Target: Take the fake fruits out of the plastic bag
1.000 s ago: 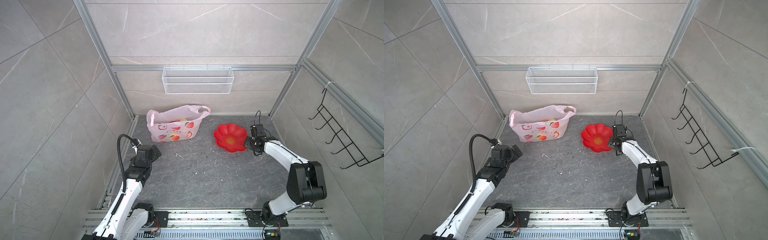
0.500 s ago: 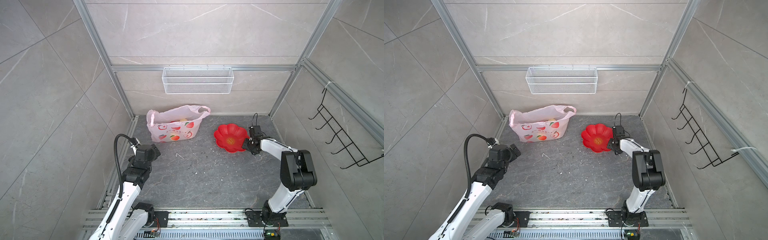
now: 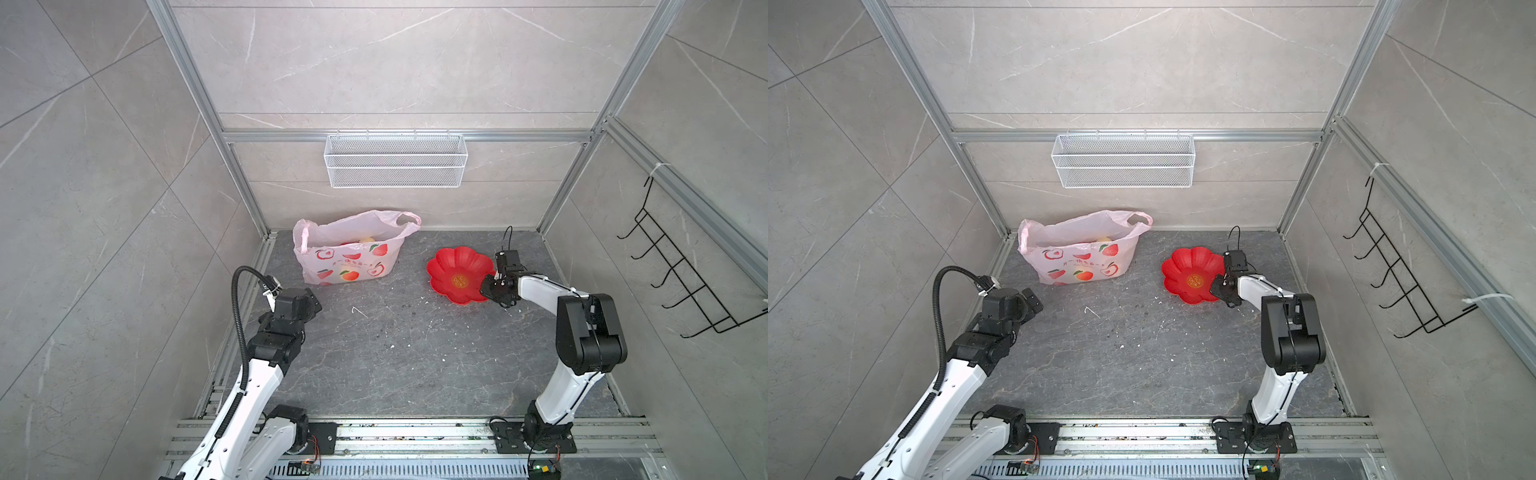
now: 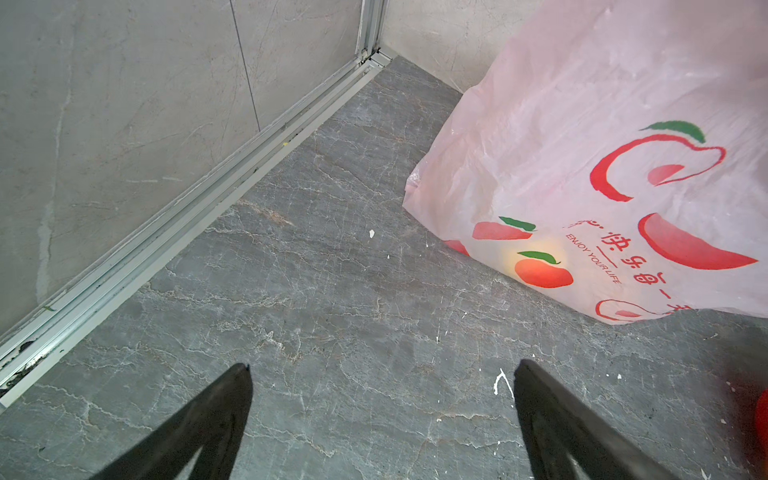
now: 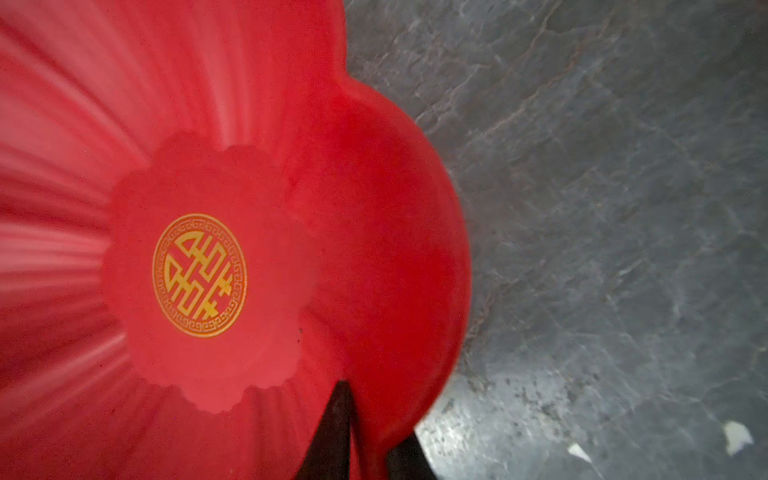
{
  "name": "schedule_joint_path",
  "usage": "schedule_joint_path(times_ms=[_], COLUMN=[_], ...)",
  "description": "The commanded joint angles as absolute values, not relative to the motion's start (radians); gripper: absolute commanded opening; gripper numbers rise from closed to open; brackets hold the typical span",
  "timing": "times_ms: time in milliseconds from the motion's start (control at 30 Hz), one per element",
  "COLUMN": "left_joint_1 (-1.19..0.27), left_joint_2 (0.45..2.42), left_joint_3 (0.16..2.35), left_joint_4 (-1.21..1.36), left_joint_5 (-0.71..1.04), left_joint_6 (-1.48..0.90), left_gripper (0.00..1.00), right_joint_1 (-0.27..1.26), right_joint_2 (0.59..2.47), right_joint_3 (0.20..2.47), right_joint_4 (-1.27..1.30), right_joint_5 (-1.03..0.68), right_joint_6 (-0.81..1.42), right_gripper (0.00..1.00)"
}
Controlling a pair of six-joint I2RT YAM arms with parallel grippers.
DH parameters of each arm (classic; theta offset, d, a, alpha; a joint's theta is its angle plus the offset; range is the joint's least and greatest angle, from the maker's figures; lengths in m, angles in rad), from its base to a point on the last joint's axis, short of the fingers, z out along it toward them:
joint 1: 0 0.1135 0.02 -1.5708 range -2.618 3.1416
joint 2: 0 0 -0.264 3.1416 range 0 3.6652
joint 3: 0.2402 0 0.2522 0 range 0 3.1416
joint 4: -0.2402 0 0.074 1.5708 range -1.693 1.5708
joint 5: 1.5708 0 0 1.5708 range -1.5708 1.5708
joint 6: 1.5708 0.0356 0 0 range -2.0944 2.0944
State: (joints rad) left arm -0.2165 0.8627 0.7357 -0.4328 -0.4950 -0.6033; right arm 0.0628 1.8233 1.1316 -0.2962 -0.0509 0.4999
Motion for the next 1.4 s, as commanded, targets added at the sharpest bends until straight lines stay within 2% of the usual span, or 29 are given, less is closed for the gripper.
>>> schedule_joint_path(times_ms=[0,200,400,767,967,1167,1367], left_joint_1=[-0.222,-0.221,-0.222,-0.221,-0.222,-0.222,-0.221], left_joint_2=[0.858,0.899,0.944,0.953,0.941,0.927,0.917], left_joint_3=[0.738,0.751,0.769,0.783,0.789,0.805,0.839], left_joint_4=[-0.402,-0.375,-0.328,-0.295,-0.284,-0.308,-0.341], left_joint_5=[-0.503,-0.485,-0.395,-0.361,-0.340,-0.334,-0.335], left_joint_6=[-0.617,-0.634,-0.639,-0.641,-0.641,-0.634,-0.618], left_gripper=[1.00,1.00,1.00,1.00,1.00,1.00,1.00], right_joint_1=[0.061,0.065,0.097,0.267,0.272,0.273,0.272], right_joint_2=[1.798,1.680,1.492,1.048,0.945,0.977,0.976], right_joint_3=[1.093,0.978,0.819,0.562,0.517,0.543,0.564], right_joint_4=[-0.314,-0.340,-0.427,-0.670,-0.763,-0.761,-0.762], right_joint_5=[-0.056,-0.055,0.000,0.145,0.195,0.230,0.268], right_joint_6=[0.509,0.548,0.616,0.826,0.850,0.826,0.818], right_gripper=[0.05,0.00,0.01,0.03,0.06,0.14,0.31])
